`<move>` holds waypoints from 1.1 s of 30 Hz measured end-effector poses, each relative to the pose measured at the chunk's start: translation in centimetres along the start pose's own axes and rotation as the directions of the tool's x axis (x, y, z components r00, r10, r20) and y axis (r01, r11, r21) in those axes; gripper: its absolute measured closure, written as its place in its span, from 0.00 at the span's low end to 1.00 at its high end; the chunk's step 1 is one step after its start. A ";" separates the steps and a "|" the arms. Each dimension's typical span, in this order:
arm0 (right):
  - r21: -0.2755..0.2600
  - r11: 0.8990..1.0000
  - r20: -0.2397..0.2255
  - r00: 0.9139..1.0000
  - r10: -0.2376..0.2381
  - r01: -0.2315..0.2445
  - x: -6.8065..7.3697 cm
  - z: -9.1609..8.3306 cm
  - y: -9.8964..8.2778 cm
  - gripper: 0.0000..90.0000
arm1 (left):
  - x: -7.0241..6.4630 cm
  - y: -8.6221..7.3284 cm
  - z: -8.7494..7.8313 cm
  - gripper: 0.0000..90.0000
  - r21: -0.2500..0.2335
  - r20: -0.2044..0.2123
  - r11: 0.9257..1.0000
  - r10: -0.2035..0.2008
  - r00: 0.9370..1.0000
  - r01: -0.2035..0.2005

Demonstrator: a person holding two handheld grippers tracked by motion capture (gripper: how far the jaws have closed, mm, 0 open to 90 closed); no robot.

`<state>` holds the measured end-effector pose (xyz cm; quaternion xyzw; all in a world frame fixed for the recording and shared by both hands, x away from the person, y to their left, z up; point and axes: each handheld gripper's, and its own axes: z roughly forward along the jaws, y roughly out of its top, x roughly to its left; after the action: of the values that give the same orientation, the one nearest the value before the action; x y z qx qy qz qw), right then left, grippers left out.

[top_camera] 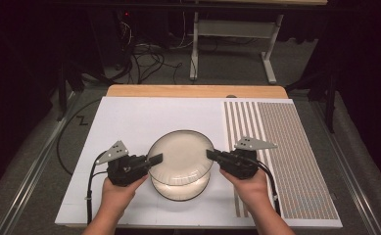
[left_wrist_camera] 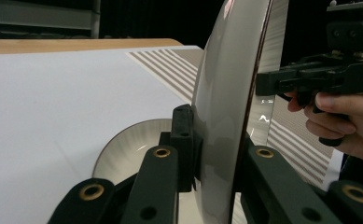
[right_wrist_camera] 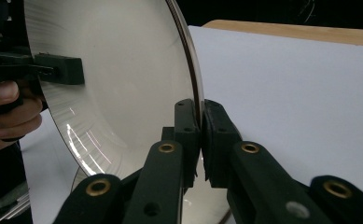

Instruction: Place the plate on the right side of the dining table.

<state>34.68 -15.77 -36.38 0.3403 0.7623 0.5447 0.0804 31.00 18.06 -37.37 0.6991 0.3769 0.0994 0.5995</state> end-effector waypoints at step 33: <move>-0.065 0.985 0.230 0.958 0.171 -0.161 -9.0 -12.1 -4.4 0.97 | -5.1 3.0 17.1 0.88 0.232 0.185 0.973 -0.041 0.982 -0.003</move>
<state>33.68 -31.39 -37.72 0.4632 0.7036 0.5226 0.1317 38.82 1.72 -37.54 0.7667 0.3339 -0.0176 0.5480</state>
